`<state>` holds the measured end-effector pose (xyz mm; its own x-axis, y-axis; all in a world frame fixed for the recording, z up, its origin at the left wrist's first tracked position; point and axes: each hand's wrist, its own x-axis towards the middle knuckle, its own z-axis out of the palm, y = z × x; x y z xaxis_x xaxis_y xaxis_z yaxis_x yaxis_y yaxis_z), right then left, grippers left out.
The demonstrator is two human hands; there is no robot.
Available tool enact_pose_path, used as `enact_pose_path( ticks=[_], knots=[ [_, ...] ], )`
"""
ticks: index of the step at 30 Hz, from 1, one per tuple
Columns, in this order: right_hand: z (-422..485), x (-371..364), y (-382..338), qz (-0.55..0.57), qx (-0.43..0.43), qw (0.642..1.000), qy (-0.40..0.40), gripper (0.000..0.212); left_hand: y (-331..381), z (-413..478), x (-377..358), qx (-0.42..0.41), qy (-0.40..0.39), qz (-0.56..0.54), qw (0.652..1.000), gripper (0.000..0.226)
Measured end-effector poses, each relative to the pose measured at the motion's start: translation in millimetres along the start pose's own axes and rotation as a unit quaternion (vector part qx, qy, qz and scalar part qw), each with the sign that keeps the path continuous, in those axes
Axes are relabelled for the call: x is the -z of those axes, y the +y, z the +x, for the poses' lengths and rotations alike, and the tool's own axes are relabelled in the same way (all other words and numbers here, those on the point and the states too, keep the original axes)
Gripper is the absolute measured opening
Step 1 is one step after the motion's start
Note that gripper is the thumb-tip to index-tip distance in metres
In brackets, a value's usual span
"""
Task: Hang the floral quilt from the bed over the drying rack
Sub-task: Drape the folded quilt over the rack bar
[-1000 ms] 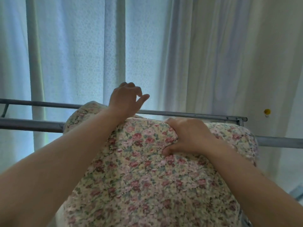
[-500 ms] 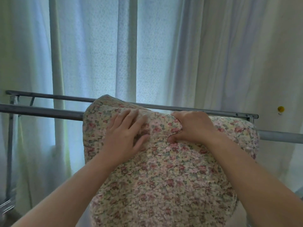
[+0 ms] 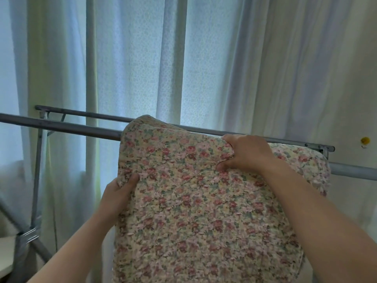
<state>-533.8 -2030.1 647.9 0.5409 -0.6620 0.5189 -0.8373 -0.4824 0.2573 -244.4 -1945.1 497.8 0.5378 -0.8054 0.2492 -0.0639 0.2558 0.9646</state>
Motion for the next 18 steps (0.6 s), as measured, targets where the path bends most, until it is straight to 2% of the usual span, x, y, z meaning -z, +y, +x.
enact_pose_path(
  ticks=[4,9,14,18],
  knots=[
    [0,1,2,0.028,-0.017,0.999,-0.009,0.094,21,-11,-2,-0.056,0.026,-0.039,0.997,0.047],
    [-4,7,5,0.079,-0.033,0.996,0.019,0.11,86,-12,-20,-0.147,0.046,-0.019,0.988,0.038],
    [-2,17,12,0.087,-0.035,0.989,0.118,0.09,144,26,-37,-0.237,0.11,0.087,0.961,0.04],
    [-5,14,9,0.057,-0.038,0.979,0.19,0.063,153,65,-51,-0.273,0.16,0.274,0.908,0.043]
  ],
)
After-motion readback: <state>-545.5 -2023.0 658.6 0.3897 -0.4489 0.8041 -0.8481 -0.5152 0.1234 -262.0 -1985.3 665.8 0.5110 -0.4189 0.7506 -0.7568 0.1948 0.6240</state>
